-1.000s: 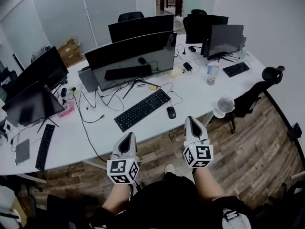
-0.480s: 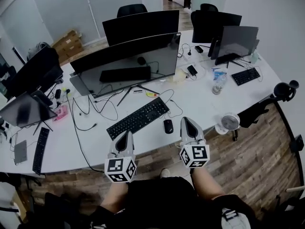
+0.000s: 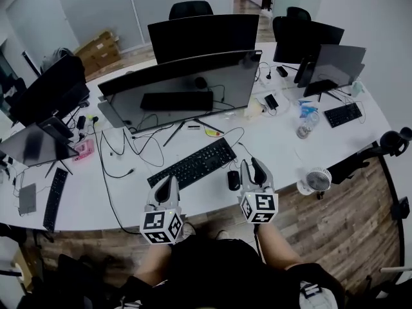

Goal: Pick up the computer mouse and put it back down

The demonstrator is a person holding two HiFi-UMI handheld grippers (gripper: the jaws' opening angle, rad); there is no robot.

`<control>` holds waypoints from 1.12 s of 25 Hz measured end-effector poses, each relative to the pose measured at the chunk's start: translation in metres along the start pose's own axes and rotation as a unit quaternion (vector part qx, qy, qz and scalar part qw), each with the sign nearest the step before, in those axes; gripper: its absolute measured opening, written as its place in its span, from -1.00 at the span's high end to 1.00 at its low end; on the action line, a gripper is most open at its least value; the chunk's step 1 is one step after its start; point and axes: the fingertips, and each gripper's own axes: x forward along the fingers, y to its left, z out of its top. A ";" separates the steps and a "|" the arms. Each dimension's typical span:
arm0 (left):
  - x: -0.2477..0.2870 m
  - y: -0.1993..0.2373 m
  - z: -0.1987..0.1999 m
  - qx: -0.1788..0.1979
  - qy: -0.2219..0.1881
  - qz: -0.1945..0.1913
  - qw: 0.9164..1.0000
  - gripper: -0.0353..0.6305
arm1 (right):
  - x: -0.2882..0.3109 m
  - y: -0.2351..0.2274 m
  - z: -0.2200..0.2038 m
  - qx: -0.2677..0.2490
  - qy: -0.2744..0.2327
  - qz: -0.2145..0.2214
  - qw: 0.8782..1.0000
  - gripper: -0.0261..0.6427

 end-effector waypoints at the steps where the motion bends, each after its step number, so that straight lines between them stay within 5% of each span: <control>1: 0.002 0.004 0.001 0.001 0.001 0.001 1.000 0.73 | 0.006 0.000 -0.005 0.001 0.006 -0.002 1.000 0.64; 10: 0.011 0.032 0.011 0.003 0.002 0.008 1.000 0.73 | 0.051 0.008 -0.077 -0.002 0.097 -0.005 0.995 0.21; 28: 0.001 0.075 -0.001 -0.005 0.016 0.041 0.999 0.73 | 0.053 -0.015 -0.246 -0.027 0.286 -0.048 0.957 0.11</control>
